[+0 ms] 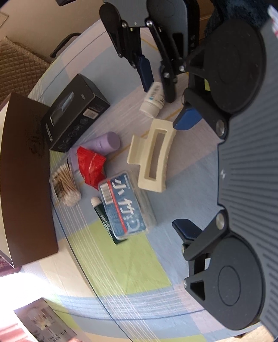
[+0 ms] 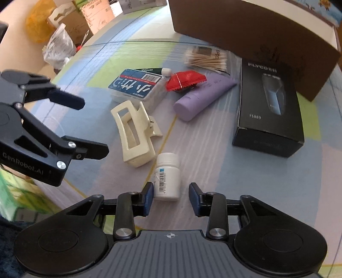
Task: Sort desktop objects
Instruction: 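Grasp the cream claw clip with the left tool while the right tool grasps the white pill bottle, then carry the claw clip and pill bottle into the brown box with both tools, then open both tools to release the clip and bottle in the box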
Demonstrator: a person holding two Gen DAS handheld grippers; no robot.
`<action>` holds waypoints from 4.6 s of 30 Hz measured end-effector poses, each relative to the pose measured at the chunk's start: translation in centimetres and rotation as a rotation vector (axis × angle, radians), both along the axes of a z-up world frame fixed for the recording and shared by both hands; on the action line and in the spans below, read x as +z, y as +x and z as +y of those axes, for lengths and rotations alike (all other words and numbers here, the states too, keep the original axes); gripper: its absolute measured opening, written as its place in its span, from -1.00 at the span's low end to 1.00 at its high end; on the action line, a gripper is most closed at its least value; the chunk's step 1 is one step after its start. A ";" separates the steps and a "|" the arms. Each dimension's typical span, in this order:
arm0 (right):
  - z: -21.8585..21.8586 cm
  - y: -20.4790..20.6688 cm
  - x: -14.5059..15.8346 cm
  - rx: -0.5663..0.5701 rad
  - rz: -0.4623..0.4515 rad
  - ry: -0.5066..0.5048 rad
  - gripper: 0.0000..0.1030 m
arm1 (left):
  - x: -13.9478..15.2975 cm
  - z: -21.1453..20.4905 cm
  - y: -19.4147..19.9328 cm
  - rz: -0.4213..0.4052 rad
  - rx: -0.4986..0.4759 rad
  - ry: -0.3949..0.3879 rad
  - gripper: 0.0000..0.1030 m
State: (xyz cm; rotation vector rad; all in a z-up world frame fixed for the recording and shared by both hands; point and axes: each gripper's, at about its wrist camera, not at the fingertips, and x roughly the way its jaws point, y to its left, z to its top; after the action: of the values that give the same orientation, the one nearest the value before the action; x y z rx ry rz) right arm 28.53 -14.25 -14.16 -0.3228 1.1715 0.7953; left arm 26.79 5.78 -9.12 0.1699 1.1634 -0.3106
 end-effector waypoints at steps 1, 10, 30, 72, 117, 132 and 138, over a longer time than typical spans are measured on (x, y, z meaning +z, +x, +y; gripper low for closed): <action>-0.3 0.1 0.0 -0.013 -0.005 -0.002 -0.53 | 0.0 -0.2 0.1 -0.004 -0.013 -0.003 0.71; -5.6 1.2 0.3 -0.178 -0.009 -0.037 -0.53 | -1.4 -1.9 0.9 -0.022 -0.118 -0.027 0.72; -8.0 1.6 0.8 -0.274 0.002 -0.012 0.06 | -2.9 -4.6 1.6 -0.060 -0.152 -0.005 0.63; -3.7 10.6 13.3 -0.112 -0.250 0.180 -0.53 | 10.2 -2.8 11.2 -0.301 -0.015 -0.036 0.63; -0.6 29.5 7.2 -0.180 -0.088 0.007 -0.53 | 0.7 -3.0 33.7 0.011 0.004 0.155 0.63; 0.2 29.9 6.0 -0.140 -0.042 -0.022 -0.53 | -0.6 -3.2 33.7 0.072 -0.020 0.182 0.66; 0.4 30.1 5.9 -0.140 -0.031 -0.034 -0.53 | 0.1 -3.4 33.6 0.056 -0.023 0.179 0.75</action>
State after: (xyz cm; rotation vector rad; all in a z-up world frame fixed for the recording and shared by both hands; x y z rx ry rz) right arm 58.62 -13.89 -8.26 -0.2770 1.1663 0.6474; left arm 60.36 2.36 -9.06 0.3330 1.2458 -0.2329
